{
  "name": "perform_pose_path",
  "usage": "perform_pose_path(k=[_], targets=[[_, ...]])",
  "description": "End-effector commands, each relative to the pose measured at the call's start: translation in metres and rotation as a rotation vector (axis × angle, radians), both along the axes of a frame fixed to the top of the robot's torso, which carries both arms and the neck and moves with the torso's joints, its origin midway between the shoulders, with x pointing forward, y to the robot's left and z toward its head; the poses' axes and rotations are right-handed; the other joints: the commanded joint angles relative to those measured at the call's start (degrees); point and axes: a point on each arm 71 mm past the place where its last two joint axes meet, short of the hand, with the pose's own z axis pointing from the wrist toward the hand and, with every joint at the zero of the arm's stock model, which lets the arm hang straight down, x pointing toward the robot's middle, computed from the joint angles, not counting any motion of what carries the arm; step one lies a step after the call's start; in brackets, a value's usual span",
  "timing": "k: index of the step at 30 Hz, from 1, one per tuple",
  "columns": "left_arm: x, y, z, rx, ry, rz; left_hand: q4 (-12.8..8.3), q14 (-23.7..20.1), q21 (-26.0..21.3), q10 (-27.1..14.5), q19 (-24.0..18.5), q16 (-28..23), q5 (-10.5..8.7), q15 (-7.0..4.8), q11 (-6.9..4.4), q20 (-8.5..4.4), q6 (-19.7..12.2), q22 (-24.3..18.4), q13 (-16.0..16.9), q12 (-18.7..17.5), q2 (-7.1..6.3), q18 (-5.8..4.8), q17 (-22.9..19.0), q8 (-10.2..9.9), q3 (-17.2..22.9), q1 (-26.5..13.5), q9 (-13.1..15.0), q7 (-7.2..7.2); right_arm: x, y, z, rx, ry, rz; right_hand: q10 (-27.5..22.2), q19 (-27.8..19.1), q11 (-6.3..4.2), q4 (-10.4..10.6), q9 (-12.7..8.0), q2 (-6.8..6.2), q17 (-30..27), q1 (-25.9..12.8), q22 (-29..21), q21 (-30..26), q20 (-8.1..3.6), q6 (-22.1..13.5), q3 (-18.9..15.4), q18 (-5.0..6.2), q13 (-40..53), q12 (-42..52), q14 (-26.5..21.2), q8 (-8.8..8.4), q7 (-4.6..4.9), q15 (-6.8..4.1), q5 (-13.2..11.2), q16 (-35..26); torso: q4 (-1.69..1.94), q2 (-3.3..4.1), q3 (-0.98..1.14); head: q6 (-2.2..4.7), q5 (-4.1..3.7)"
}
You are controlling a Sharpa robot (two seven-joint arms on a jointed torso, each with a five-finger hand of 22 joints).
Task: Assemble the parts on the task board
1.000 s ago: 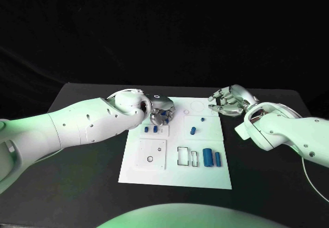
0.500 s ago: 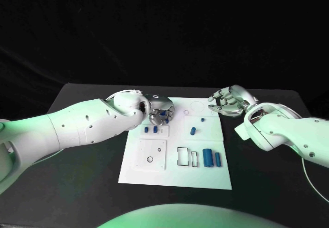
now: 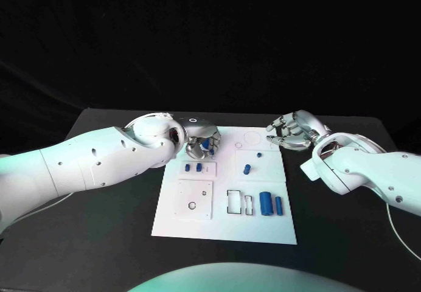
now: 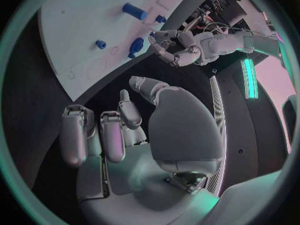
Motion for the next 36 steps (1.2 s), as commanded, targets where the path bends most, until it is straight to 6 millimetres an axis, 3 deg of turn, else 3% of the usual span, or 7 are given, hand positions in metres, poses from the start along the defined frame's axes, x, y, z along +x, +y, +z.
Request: perform_pose_path(k=[1, 15, 27, 36], targets=[[-0.001, 0.004, 0.003, -0.028, 0.01, 0.018, -0.4, 0.5, 0.1, 0.4, 0.5, 0.1, -0.27, -0.03, 0.09, -0.04, 0.5, 0.0, 0.0, -0.4, 0.17, -1.16, -0.1, -0.3, -0.1, -0.4, 0.1, 0.08, 0.0, 0.0, 0.0, -0.007, -0.007, 0.011, -0.2, 0.2, -0.21, -0.1, 0.1, -0.12, 4.4, -0.6, 9.6, -0.4, 0.0, -0.4, 0.3, 0.98, 0.0, -0.2, 3.4, 0.3, 0.17, -0.08, 0.2, -0.3, 0.15, -0.04, -0.02, 0.01, 0.0], [0.004, 0.038, -0.004, -0.009, 0.05, 0.095, -0.3, 0.4, -0.1, 0.6, 0.3, -0.1, -0.26, 0.07, 0.21, 0.03, 0.2, -0.3, -0.1, -1.4, -0.49, -1.1, -0.7, -1.1, -0.3, -0.8, 0.1, 0.15, -0.001, -0.001, 0.0, -0.008, -0.007, 0.008, -0.2, 0.2, -0.21, -0.1, 0.1, -0.12, 4.4, -0.6, 9.6, -0.4, 0.0, -0.4, 0.3, 0.98, 0.0, -0.2, 3.4, 0.3, 0.17, -0.08, 0.2, -0.3, 0.06, 0.03, -0.08, -0.04, 0.16], [0.007, 0.044, -0.015, -0.007, 0.076, 0.12, -0.4, 0.5, -0.1, 0.7, 0.3, -0.2, -0.25, 0.09, 0.22, 0.04, 0.1, -0.3, -0.1, -1.6, -0.51, -1.1, -0.6, -1.3, -0.3, -0.7, 0.1, 0.18, -0.001, -0.001, -0.001, -0.008, -0.006, 0.008, -0.3, 0.2, -0.22, -0.1, 0.1, -0.09, 4.3, -0.7, 9.5, -0.5, -0.01, -0.3, 0.3, 1.01, -0.1, -0.3, 3.4, 0.41, 0.15, -0.09, 0.1, -0.4, -0.15, -0.01, 0.03, 0.06, 0.6], [0.008, 0.046, -0.018, -0.001, 0.087, 0.127, -0.4, 0.5, -0.1, 0.7, 0.2, -0.2, -0.25, 0.09, 0.23, 0.05, 0.2, -0.3, -0.1, -1.7, -0.49, -1.1, -0.6, -1.3, -0.3, -0.7, 0.1, 0.2, -0.001, -0.001, -0.001, -0.008, -0.005, 0.008, -0.3, 0.2, -0.22, -0.1, 0.1, -0.09, 4.3, -0.7, 9.5, -0.5, -0.01, -0.3, 0.3, 1.01, -0.1, -0.3, 3.4, 0.41, 0.15, -0.09, 0.1, -0.4, -0.07, 0.08, 0.07, 0.06, 0.42]])
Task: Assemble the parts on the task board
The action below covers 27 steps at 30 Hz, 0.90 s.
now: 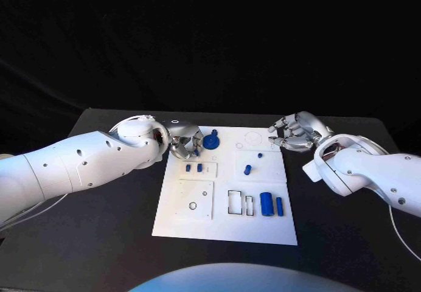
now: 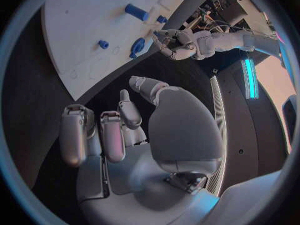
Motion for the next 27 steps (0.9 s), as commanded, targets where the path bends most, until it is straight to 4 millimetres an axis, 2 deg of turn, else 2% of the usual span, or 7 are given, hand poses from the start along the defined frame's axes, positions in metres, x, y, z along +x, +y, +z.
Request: perform_pose_path(k=[1, 6, 17, 27], targets=[[-0.0007, -0.0012, -0.0019, 0.002, 0.024, -0.002, -0.2, 0.3, -0.1, 0.5, 0.3, -0.2, -0.26, 0.29, 0.02, 0.05, 0.0, -0.1, -0.1, -0.2, -0.09, -1.1, 0.0, -0.3, -0.1, -0.3, 0.0, -0.02, -0.0004, 0.0011, 0.0001, -0.006, -0.007, 0.012, -0.3, 0.2, -0.22, -0.1, 0.1, -0.09, 4.3, -0.7, 9.5, -0.2, -0.01, -0.3, 0.3, 1.01, 0.0, -0.3, 3.4, 0.19, 0.15, -0.09, 0.1, -0.4, 0.02, 0.04, 0.05, -0.02, 0.05], [-0.0016, -0.0017, -0.0028, 0.003, 0.035, -0.006, -0.2, 0.3, -0.1, 0.6, 0.3, -0.2, -0.26, 0.29, 0.02, 0.06, 0.0, 0.0, -0.1, -0.2, -0.04, -1.1, -0.1, -0.3, -0.1, -0.3, 0.1, -0.02, -0.0005, 0.001, 0.0, -0.006, -0.007, 0.012, -0.3, 0.2, -0.22, -0.1, 0.1, -0.09, 4.3, -0.7, 9.5, -0.2, -0.01, -0.3, 0.3, 1.01, 0.0, -0.3, 3.4, 0.19, 0.15, -0.09, 0.1, -0.4, -0.03, 0.08, -0.03, 0.01, 0.15], [-0.0028, -0.0021, -0.0032, -0.009, 0.049, -0.01, -0.4, 0.6, 0.3, 1.4, 0.7, -0.1, -0.27, 0.22, -0.09, 0.06, 0.5, 0.7, 0.1, -0.4, 0.26, -1.24, 0.4, -0.5, 0.1, 0.0, 0.3, -0.05, -0.0004, 0.0011, 0.0, -0.006, -0.007, 0.012, -0.3, 0.2, -0.22, -0.1, 0.1, -0.09, 4.3, -0.7, 9.5, -0.2, -0.01, -0.3, 0.3, 1.01, 0.0, -0.3, 3.4, 0.19, 0.15, -0.09, 0.1, -0.4, 0.05, 0.05, -0.04, -0.02, 0.27], [-0.0035, -0.0025, -0.0025, -0.016, 0.046, -0.012, -0.5, 1.2, 0.8, 2.4, 1.4, 0.1, -0.27, 0.06, -0.3, -0.04, 1.2, 1.6, 0.4, -0.5, 0.42, -1.41, 1.4, -0.5, -0.1, 0.1, 0.6, -0.19, -0.0005, 0.0011, 0.0, -0.006, -0.007, 0.012, -0.3, 0.2, -0.22, -0.1, 0.1, -0.09, 4.3, -0.7, 9.5, -0.2, -0.01, -0.3, 0.3, 1.01, 0.0, -0.3, 3.4, 0.19, 0.15, -0.09, 0.1, -0.4, -0.04, 0.12, -0.04, -0.02, 0.24]])
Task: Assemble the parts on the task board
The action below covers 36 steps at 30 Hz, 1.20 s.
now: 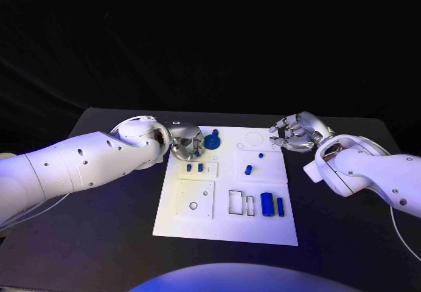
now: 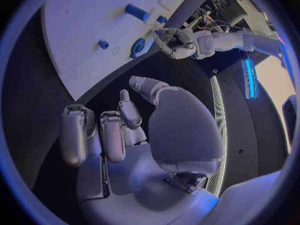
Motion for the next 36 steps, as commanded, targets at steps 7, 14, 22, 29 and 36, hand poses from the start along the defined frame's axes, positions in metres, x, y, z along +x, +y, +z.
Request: perform_pose_path(k=[7, 14, 22, 29, 36], targets=[[-0.0015, -0.003, -0.0003, -0.007, 0.015, -0.01, -0.4, 0.5, 0.2, 0.6, 0.5, 0.2, -0.28, 0.02, -0.04, -0.17, 0.6, 0.1, 0.1, -0.3, 0.45, -0.52, 0.1, -0.3, 0.0, 0.1, 0.1, 0.06, -0.0006, 0.0009, 0.0002, -0.006, -0.007, 0.011, -0.3, 0.2, -0.22, -0.1, 0.1, -0.09, 4.3, -0.7, 9.5, -0.2, -0.01, -0.3, 0.3, 1.01, -0.1, -0.3, 3.4, 0.2, 0.15, -0.09, 0.1, -0.4, 0.01, 0.05, 0.02, -0.08, -0.08], [-0.0016, -0.0039, -0.0001, -0.008, 0.013, -0.011, -0.3, 0.6, 0.3, 0.7, 0.5, 0.2, -0.27, -0.02, -0.1, -0.2, 0.8, 0.2, 0.2, -0.4, 0.56, -0.53, 0.2, -0.3, 0.0, 0.1, 0.2, 0.01, -0.0005, 0.0009, 0.0001, -0.006, -0.006, 0.011, -0.3, 0.2, -0.22, -0.1, 0.1, -0.09, 4.3, -0.7, 9.5, -0.2, -0.01, -0.3, 0.3, 1.01, -0.1, -0.3, 3.4, 0.2, 0.15, -0.09, 0.1, -0.4, -0.01, 0.01, 0.03, -0.1, -0.14], [-0.0004, -0.002, -0.0024, 0.022, 0.03, 0.008, -0.2, 0.3, -0.3, 0.3, -0.1, 0.0, -0.28, 0.0, -0.01, -0.27, 0.3, -0.8, 0.3, -1.1, 0.2, -0.35, -0.4, -0.9, -0.5, -0.4, 0.3, 0.04, -0.0004, 0.0009, 0.0, -0.006, -0.006, 0.011, -0.3, 0.2, -0.22, -0.1, 0.1, -0.09, 4.3, -0.7, 9.5, -0.2, -0.01, -0.3, 0.3, 1.01, -0.1, -0.3, 3.4, 0.2, 0.15, -0.09, 0.1, -0.4, 0.02, 0.04, 0.03, -0.16, -0.17], [0.0004, -0.0021, -0.0043, 0.049, 0.037, 0.017, 1.0, -1.3, -2.4, -1.3, -2.5, -0.7, -0.28, 0.68, 0.72, 0.18, -1.4, -3.9, 0.4, -2.7, -0.98, 0.25, -2.8, -2.7, -1.8, -2.2, 0.1, 0.5, -0.0003, 0.001, 0.0, -0.006, -0.006, 0.012, -0.3, 0.2, -0.22, -0.1, 0.1, -0.09, 4.3, -0.7, 9.5, -0.2, -0.01, -0.3, 0.3, 1.01, -0.1, -0.3, 3.4, 0.2, 0.15, -0.09, 0.1, -0.4, 0.01, 0.07, -0.01, -0.29, -0.2], [0.0007, -0.003, -0.0042, 0.049, 0.033, 0.015, 1.1, -1.4, -2.4, -1.4, -2.5, -0.7, -0.28, 0.72, 0.76, 0.22, -1.4, -3.9, 0.4, -2.8, -0.94, 0.25, -2.9, -2.7, -1.9, -2.3, 0.2, 0.51, -0.0002, 0.001, 0.0, -0.006, -0.006, 0.01, -0.3, 0.2, -0.22, -0.1, 0.1, -0.09, 4.3, -0.7, 9.5, -0.2, -0.01, -0.3, 0.3, 1.01, -0.1, -0.3, 3.4, 0.2, 0.15, -0.09, 0.1, -0.4, -0.02, 0.05, 0.03, -0.35, -0.21]])
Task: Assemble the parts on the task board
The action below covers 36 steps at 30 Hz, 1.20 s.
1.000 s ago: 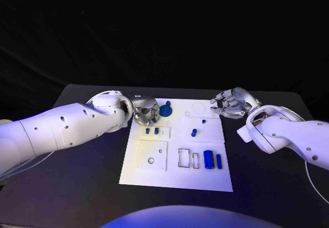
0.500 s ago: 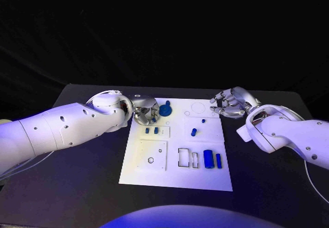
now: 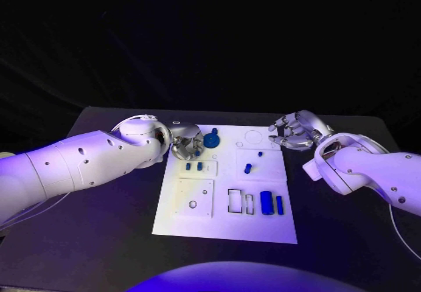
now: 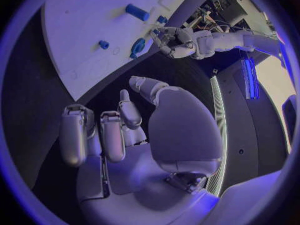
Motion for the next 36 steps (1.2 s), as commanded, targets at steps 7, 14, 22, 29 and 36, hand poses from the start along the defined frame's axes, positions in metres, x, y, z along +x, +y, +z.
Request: perform_pose_path(k=[7, 14, 22, 29, 36], targets=[[0.0005, 0.0003, -0.0012, 0.014, 0.004, 0.0, 0.4, -0.4, -0.2, -0.3, -0.4, -0.2, -0.28, 0.12, 0.01, -0.03, -0.2, 0.0, 0.2, -0.1, 0.09, 0.25, -0.1, -0.3, -0.5, -0.9, 0.1, -0.11, -0.0002, 0.0011, -0.0001, -0.006, -0.006, 0.009, -0.3, 0.2, -0.22, -0.1, 0.1, -0.09, 4.3, -0.7, 9.5, -0.2, -0.01, -0.3, 0.3, 1.01, -0.1, -0.3, 3.4, 0.2, 0.15, -0.09, 0.1, -0.4, 0.0, -0.1, 0.03, 0.07, 0.07], [0.001, 0.0007, -0.0008, 0.01, -0.003, 0.001, 0.4, -0.3, -0.2, -0.2, -0.3, -0.1, -0.28, 0.04, -0.1, -0.03, -0.1, 0.1, 0.4, -0.1, 0.31, 0.25, 0.2, -0.4, -0.4, -0.6, 0.2, -0.21, -0.0001, 0.0006, -0.0002, -0.007, -0.005, 0.007, -0.3, 0.2, -0.22, -0.1, 0.1, -0.09, 4.3, -0.7, 9.5, -0.2, -0.01, -0.3, 0.3, 1.01, -0.1, -0.3, 3.4, 0.2, 0.15, -0.09, 0.1, -0.4, -0.01, -0.08, 0.04, 0.16, 0.09], [0.0009, 0.0006, 0.0001, 0.001, -0.012, 0.0, 0.6, -0.7, -0.5, -1.4, -0.5, -0.2, -0.28, 0.24, 0.22, -0.01, -1.1, -0.2, 0.7, -0.6, -0.11, 0.3, -0.3, -1.5, -0.8, -0.7, 0.1, -0.14, -0.0001, 0.0001, -0.0003, -0.007, -0.005, 0.005, -0.3, 0.2, -0.22, -0.1, 0.1, -0.09, 4.3, -0.7, 9.5, -0.2, -0.01, -0.3, 0.3, 1.01, -0.1, -0.3, 3.4, 0.2, 0.15, -0.09, 0.1, -0.4, -0.02, -0.01, 0.01, 0.23, 0.04], [0.0008, 0.0005, 0.001, -0.011, -0.018, -0.002, 1.3, -2.1, -1.7, -5.4, -1.7, -0.6, -0.25, 1.26, 1.38, 0.65, -2.8, -2.0, 1.4, -0.3, -1.0, 0.6, -2.5, -3.2, -2.4, -1.2, -0.2, -0.38, 0.0, 0.0, -0.0003, -0.007, -0.006, 0.005, -0.3, 0.2, -0.22, -0.1, 0.1, -0.09, 4.3, -0.7, 9.5, -0.2, -0.01, -0.3, 0.3, 1.01, -0.1, -0.3, 3.4, 0.2, 0.15, -0.09, 0.1, -0.4, 0.03, -0.03, -0.01, 0.22, 0.08], [0.0004, 0.0006, 0.0014, -0.02, -0.016, -0.003, 2.0, -3.1, -2.4, -8.0, -2.3, -0.8, -0.22, 1.72, 1.83, 1.14, -3.1, -2.8, 2.3, 1.0, -1.23, 0.79, -4.0, -4.0, -4.6, -1.4, -0.3, 0.14, 0.0001, 0.0, -0.0005, -0.008, -0.005, 0.005, -0.3, 0.2, -0.22, -0.1, 0.1, -0.09, 4.3, -0.7, 9.5, -0.2, -0.01, -0.3, 0.3, 1.01, -0.1, -0.3, 3.4, 0.2, 0.15, -0.09, 0.1, -0.4, -0.01, -0.05, 0.0, 0.18, 0.06]])
